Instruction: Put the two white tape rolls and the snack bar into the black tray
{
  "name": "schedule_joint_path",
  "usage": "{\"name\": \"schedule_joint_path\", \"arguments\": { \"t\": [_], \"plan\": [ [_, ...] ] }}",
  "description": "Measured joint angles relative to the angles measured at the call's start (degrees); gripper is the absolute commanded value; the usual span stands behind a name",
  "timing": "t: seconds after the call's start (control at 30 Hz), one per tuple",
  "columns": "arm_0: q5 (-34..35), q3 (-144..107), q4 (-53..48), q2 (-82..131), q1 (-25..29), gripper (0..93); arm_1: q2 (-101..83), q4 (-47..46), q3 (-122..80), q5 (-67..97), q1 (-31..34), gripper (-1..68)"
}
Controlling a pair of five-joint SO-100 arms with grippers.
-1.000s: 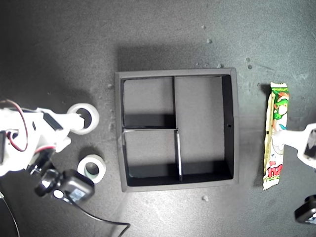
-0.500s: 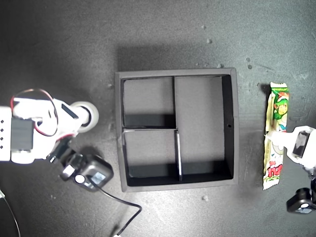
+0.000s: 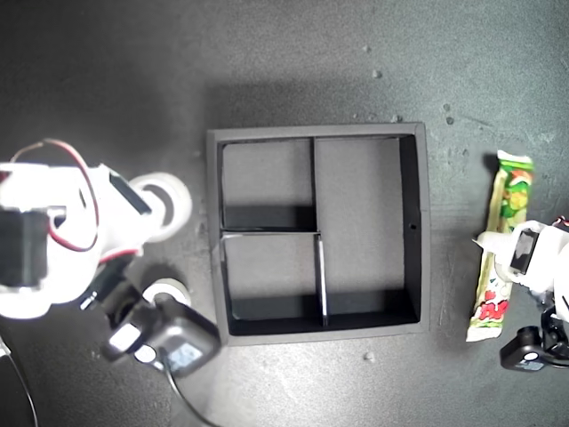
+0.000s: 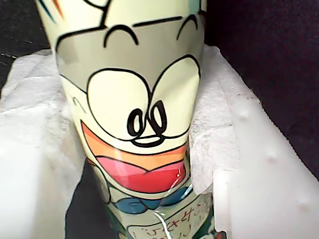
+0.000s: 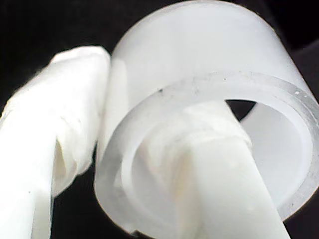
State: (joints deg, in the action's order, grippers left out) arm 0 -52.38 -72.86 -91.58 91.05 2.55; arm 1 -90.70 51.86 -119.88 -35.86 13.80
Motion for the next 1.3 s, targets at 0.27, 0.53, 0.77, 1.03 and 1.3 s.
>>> {"name": "schedule_joint_path", "arguments": {
  "t": [0.27,0.53,0.77,1.03,1.3],
  "plan": [
    [2.9,39.99,-12.22,-28.3,1.93,0.0,1.23,16.35,14.41,-0.09,4.22,2.2],
    [2.9,44.3,-12.39,-37.35,0.18,0.0,1.23,32.26,41.31,3.87,6.33,3.5],
    [4.39,49.92,-12.39,-43.07,-1.32,0.0,10.72,26.46,58.97,24.35,1.14,3.0],
    [4.39,50.54,-12.39,-43.24,-1.32,0.0,28.3,26.19,74.36,27.6,-2.99,2.5],
    [4.39,50.54,-12.39,-43.24,-1.32,0.0,28.56,25.75,74.44,27.6,-3.87,8.0]
  ]
}}
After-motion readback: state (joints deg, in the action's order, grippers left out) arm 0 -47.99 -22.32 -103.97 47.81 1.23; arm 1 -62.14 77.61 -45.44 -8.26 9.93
